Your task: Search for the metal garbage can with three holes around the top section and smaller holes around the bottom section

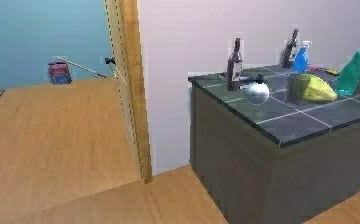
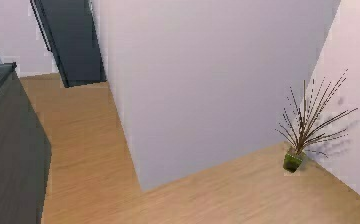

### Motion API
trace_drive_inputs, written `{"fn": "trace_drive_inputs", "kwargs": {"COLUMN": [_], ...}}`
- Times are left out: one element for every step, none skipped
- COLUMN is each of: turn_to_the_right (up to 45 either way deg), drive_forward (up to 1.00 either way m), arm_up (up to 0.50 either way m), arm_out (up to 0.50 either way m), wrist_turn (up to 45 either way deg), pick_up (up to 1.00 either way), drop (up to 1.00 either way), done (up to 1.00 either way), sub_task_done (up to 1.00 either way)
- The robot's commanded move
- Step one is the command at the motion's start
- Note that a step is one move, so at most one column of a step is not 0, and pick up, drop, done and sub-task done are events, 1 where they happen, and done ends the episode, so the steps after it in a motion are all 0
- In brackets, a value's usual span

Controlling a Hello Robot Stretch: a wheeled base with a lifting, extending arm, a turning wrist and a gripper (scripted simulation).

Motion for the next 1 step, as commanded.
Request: {"fn": "trace_drive_inputs", "kwargs": {"turn_to_the_right": [3.0], "drive_forward": [0.00], "arm_up": [0.00], "arm_out": [0.00], "wrist_turn": [0.0], "pick_up": [0.00], "drop": [0.00], "done": [0.00], "sub_task_done": [0.00]}}
